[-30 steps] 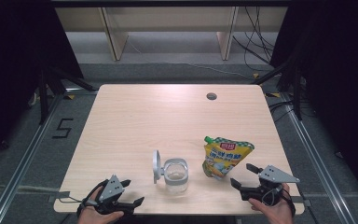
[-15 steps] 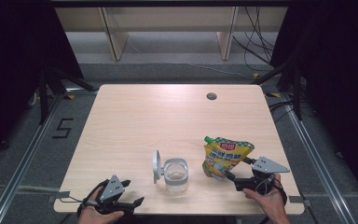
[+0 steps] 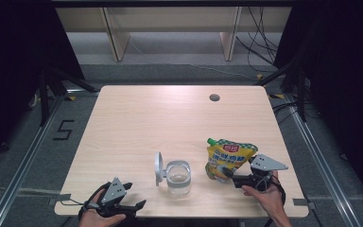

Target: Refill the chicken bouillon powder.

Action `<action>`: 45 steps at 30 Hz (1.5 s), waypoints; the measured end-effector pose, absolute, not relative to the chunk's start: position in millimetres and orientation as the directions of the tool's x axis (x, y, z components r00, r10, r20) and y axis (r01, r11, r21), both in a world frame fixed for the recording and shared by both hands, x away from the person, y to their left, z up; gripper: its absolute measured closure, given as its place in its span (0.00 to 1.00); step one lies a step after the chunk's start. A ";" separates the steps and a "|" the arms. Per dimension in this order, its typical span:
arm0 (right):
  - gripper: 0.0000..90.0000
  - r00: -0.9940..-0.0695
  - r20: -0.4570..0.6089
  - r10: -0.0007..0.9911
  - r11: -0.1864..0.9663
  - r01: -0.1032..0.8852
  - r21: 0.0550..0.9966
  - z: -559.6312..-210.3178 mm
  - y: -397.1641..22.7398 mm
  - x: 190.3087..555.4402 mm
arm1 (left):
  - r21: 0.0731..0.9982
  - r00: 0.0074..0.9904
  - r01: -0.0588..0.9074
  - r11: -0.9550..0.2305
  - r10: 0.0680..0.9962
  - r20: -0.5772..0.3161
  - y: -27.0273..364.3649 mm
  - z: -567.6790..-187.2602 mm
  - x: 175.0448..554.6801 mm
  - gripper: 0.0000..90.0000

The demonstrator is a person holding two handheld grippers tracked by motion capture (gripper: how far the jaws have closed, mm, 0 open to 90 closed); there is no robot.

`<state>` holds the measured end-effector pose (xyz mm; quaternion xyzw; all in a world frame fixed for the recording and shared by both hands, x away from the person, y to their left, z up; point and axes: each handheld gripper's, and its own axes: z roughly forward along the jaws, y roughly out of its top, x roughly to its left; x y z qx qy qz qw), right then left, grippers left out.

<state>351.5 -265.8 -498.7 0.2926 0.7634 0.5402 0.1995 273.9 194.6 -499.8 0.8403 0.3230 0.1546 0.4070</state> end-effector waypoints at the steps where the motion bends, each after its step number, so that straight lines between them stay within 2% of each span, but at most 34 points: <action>1: 0.26 -0.737 0.050 0.674 0.206 0.252 0.946 -499.4 -263.7 350.1 | 0.793 0.737 0.422 -0.439 0.676 -0.018 193.3 -501.0 273.3 0.24; 2: 0.29 -0.751 0.026 0.660 0.224 0.231 0.947 -498.4 -265.1 352.5 | 0.808 0.737 0.409 -0.425 0.676 -0.018 192.0 -501.8 274.0 0.24; 5: 0.34 -0.760 0.043 0.648 0.202 0.226 0.953 -497.6 -263.5 354.0 | 0.796 0.746 0.395 -0.458 0.666 0.013 193.8 -501.1 275.2 0.24; 7: 0.35 -0.766 0.041 0.642 0.193 0.213 0.958 -498.0 -261.9 356.7 | 0.792 0.748 0.398 -0.463 0.664 0.013 193.8 -500.6 275.1 0.24; 8: 0.35 -0.767 0.039 0.640 0.181 0.199 0.963 -498.7 -261.1 358.7 | 0.802 0.738 0.413 -0.430 0.675 -0.018 191.6 -501.8 273.7 0.24; 14: 0.37 -0.772 0.085 0.630 0.172 0.246 0.954 -499.2 -261.3 361.0 | 0.803 0.741 0.413 -0.430 0.672 -0.022 191.5 -502.2 274.0 0.24; 16: 0.37 -0.774 0.094 0.626 0.159 0.245 0.957 -500.4 -261.1 363.2 | 0.786 0.755 0.390 -0.479 0.655 0.025 194.4 -500.6 276.1 0.24; 17: 0.36 -0.771 0.109 0.628 0.145 0.253 0.956 -500.9 -260.4 362.5 | 0.789 0.757 0.382 -0.482 0.652 0.032 194.5 -500.6 276.5 0.24; 18: 0.37 -0.778 0.074 0.624 0.137 0.202 0.970 -502.3 -260.6 366.2 | 0.787 0.756 0.386 -0.481 0.654 0.029 194.4 -500.7 276.3 0.24; 20: 0.38 -0.781 0.095 0.617 0.135 0.223 0.965 -502.8 -259.4 366.4 | 0.795 0.747 0.403 -0.454 0.665 0.002 192.6 -501.7 274.9 0.24; 21: 0.39 -0.782 0.083 0.618 0.153 0.223 0.963 -501.9 -259.3 366.2 | 0.785 0.755 0.389 -0.482 0.655 0.028 194.4 -500.7 276.1 0.24; 22: 0.39 -0.769 0.073 0.635 0.147 0.213 0.966 -501.8 -258.5 365.2 | 0.786 0.756 0.386 -0.482 0.654 0.031 194.5 -500.6 276.2 0.24; 24: 0.40 -0.734 0.133 0.666 0.117 0.279 0.953 -501.1 -254.5 361.6 | 0.781 0.760 0.380 -0.496 0.649 0.042 195.4 -500.1 276.5 0.24; 28: 0.42 -0.682 0.127 0.720 0.109 0.292 0.950 -497.6 -244.0 349.9 | 0.789 0.751 0.394 -0.472 0.660 0.019 194.1 -500.6 275.1 0.24; 29: 0.42 -0.659 0.087 0.747 0.112 0.254 0.961 -498.3 -242.1 349.6 | 0.787 0.753 0.392 -0.476 0.658 0.023 194.5 -500.4 275.5 0.24; 30: 0.43 -0.639 0.116 0.760 0.085 0.276 0.957 -497.8 -237.5 344.9 | 0.787 0.754 0.389 -0.478 0.657 0.027 194.6 -500.4 275.7 0.24; 32: 0.43 -0.625 0.089 0.776 0.100 0.260 0.960 -497.0 -234.7 342.5 | 0.781 0.761 0.384 -0.493 0.648 0.035 195.3 -499.8 275.9 0.24; 33: 0.43 -0.605 0.111 0.789 0.078 0.279 0.957 -496.8 -231.4 338.7 | 0.777 0.759 0.403 -0.484 0.651 0.012 194.6 -499.6 274.3 0.24; 34: 0.43 -0.603 0.065 0.795 0.113 0.252 0.961 -496.6 -232.5 339.3 | 0.775 0.749 0.427 -0.466 0.663 -0.013 193.7 -500.2 272.8 0.24; 35: 0.43 -0.612 0.058 0.788 0.114 0.239 0.964 -497.3 -233.1 340.5 | 0.777 0.748 0.427 -0.463 0.663 -0.015 193.5 -500.3 272.8 0.24; 37: 0.42 -0.618 0.133 0.775 0.055 0.276 0.960 -499.5 -234.1 340.3 | 0.780 0.756 0.390 -0.489 0.653 0.032 194.7 -500.1 275.1 0.24; 39: 0.40 -0.650 0.118 0.751 0.070 0.255 0.964 -502.9 -238.1 345.7 | 0.787 0.743 0.420 -0.453 0.669 -0.011 192.6 -501.7 272.8 0.24; 41: 0.39 -0.650 0.149 0.745 0.072 0.300 0.951 -505.5 -237.5 345.7 | 0.783 0.745 0.409 -0.468 0.667 0.010 193.3 -501.5 273.5 0.24; 42: 0.38 -0.679 0.120 0.725 0.097 0.273 0.957 -507.2 -239.7 349.3 | 0.784 0.743 0.412 -0.464 0.670 0.007 193.0 -501.7 273.5 0.24; 43: 0.38 -0.663 0.135 0.736 0.090 0.294 0.951 -507.7 -237.7 347.6 | 0.783 0.745 0.406 -0.471 0.667 0.014 193.2 -501.5 273.9 0.24; 45: 0.37 -0.678 0.124 0.725 0.088 0.269 0.959 -510.3 -236.6 351.0 | 0.787 0.742 0.414 -0.457 0.670 -0.001 192.0 -502.1 273.2 0.24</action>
